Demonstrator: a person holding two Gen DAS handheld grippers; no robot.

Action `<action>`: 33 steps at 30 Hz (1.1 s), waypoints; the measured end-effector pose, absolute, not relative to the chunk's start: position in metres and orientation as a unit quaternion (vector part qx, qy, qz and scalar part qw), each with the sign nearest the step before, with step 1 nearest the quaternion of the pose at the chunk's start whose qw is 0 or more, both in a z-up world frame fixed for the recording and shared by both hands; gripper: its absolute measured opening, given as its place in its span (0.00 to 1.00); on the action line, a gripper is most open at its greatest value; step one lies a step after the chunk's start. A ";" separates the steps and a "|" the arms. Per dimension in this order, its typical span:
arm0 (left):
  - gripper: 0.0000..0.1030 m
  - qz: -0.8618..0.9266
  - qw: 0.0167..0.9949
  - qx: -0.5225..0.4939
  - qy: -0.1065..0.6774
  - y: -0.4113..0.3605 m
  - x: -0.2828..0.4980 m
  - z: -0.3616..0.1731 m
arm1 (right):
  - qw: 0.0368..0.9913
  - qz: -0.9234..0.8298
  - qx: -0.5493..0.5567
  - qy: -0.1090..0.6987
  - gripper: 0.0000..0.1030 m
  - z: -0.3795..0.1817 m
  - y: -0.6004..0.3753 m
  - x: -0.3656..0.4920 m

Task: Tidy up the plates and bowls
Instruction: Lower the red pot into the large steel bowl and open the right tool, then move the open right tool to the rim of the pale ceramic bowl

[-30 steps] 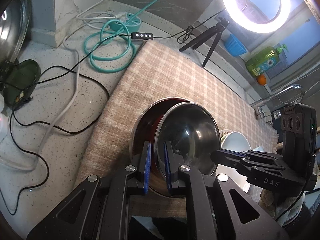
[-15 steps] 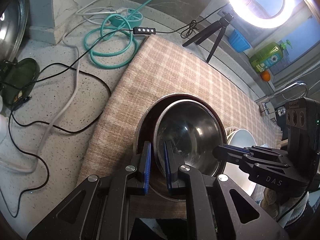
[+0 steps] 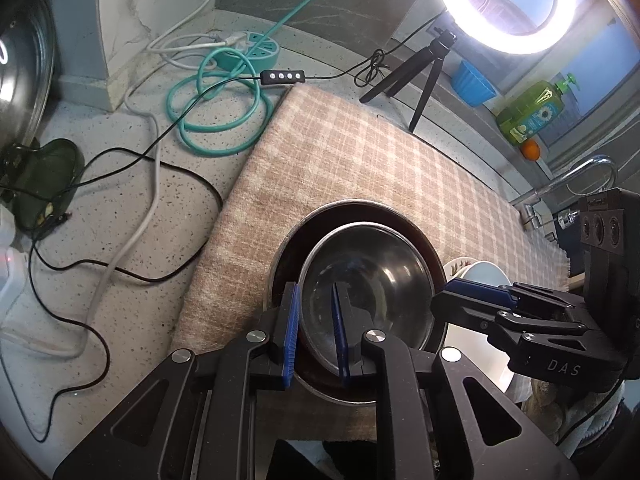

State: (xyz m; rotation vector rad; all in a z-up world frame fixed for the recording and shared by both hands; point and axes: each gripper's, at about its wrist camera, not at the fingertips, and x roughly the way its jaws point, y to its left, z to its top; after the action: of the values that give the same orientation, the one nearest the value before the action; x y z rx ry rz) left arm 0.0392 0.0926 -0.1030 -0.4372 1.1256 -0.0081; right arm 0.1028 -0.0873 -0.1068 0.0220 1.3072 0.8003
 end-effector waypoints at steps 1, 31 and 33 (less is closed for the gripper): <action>0.14 -0.003 0.824 -0.206 0.528 0.092 0.038 -0.102 | 0.720 0.363 0.013 0.591 0.37 -0.106 -0.088 0.103; 0.60 -0.058 0.862 -0.137 0.485 -0.015 0.039 -0.059 | 0.831 0.248 0.034 0.496 0.82 -0.049 -0.280 0.106; 0.60 -0.065 0.860 -0.133 0.487 -0.027 0.042 -0.061 | 0.835 0.233 0.040 0.497 0.82 -0.050 -0.299 0.106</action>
State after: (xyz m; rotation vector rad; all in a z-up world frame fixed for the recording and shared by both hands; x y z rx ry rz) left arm 0.0416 -0.0267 -0.0610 -0.2801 1.0228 -0.1358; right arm 0.1063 -0.2987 -0.0504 0.0842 1.0524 0.4927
